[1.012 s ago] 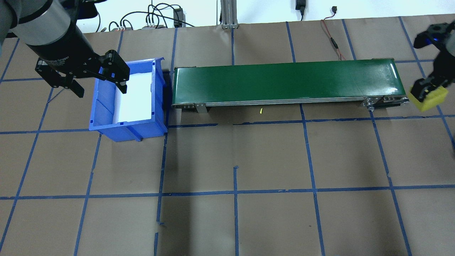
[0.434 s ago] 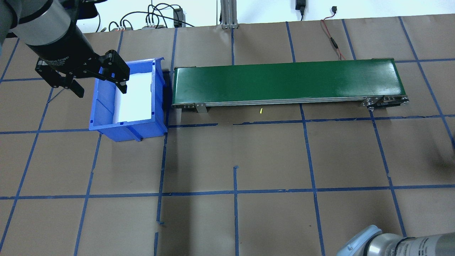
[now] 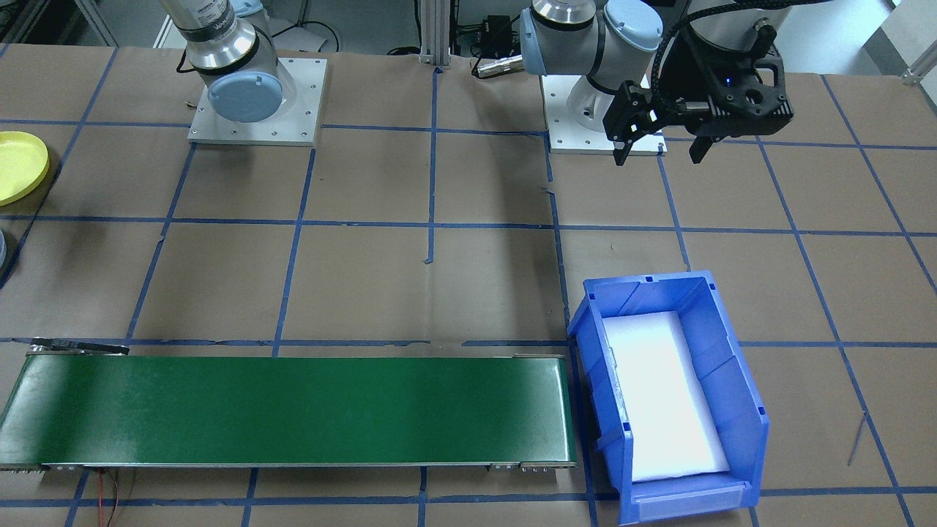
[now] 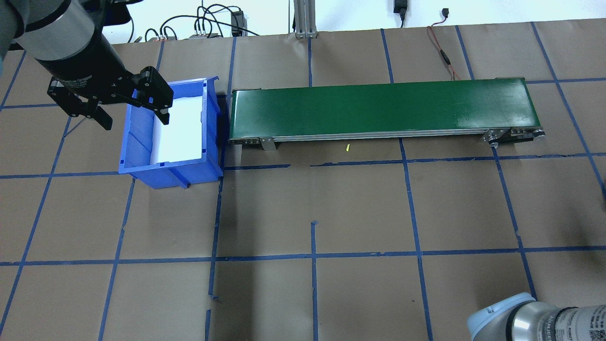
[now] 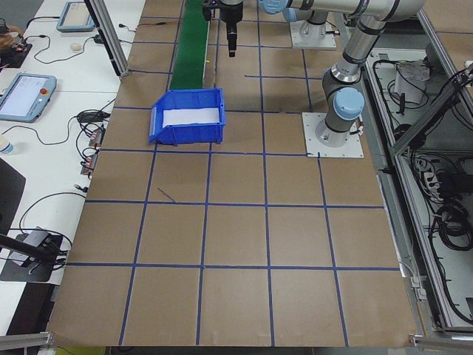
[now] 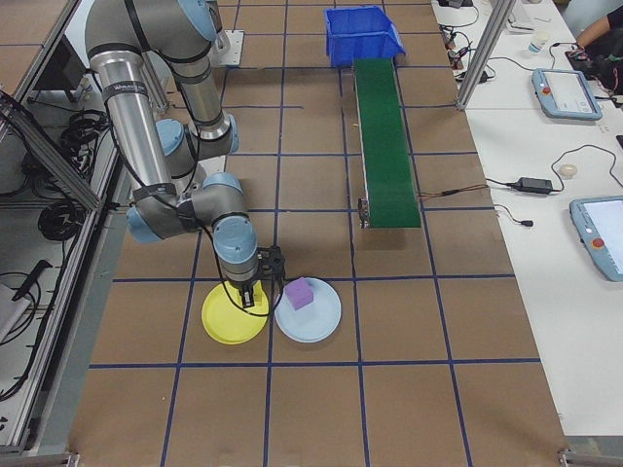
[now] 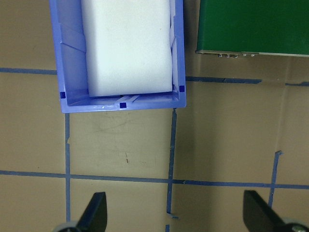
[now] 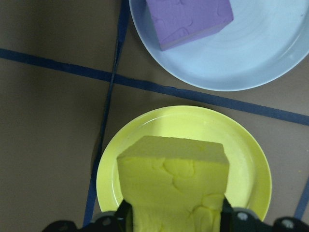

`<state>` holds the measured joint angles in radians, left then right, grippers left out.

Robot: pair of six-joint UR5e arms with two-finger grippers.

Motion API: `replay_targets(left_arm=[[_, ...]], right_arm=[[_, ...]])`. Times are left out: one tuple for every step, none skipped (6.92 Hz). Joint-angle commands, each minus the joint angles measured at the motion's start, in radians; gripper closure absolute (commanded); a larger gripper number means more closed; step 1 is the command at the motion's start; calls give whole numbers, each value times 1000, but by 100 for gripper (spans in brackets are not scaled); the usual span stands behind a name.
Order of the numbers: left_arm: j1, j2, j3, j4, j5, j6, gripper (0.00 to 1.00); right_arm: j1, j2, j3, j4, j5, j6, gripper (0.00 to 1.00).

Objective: Move block left to right into plate

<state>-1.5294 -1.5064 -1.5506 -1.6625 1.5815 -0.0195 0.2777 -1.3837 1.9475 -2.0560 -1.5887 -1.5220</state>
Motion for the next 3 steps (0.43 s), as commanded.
replay_targets(left_arm=[[0,0,0,1,0,0,0],[0,0,0,1,0,0,0],[2,0,0,0,2,0,0]], right_arm=[[-37,81,7,-15,75,-72,0],[-40,86,5,-15,69,-70,0],[-46,81,2,-15,68,-60,0]])
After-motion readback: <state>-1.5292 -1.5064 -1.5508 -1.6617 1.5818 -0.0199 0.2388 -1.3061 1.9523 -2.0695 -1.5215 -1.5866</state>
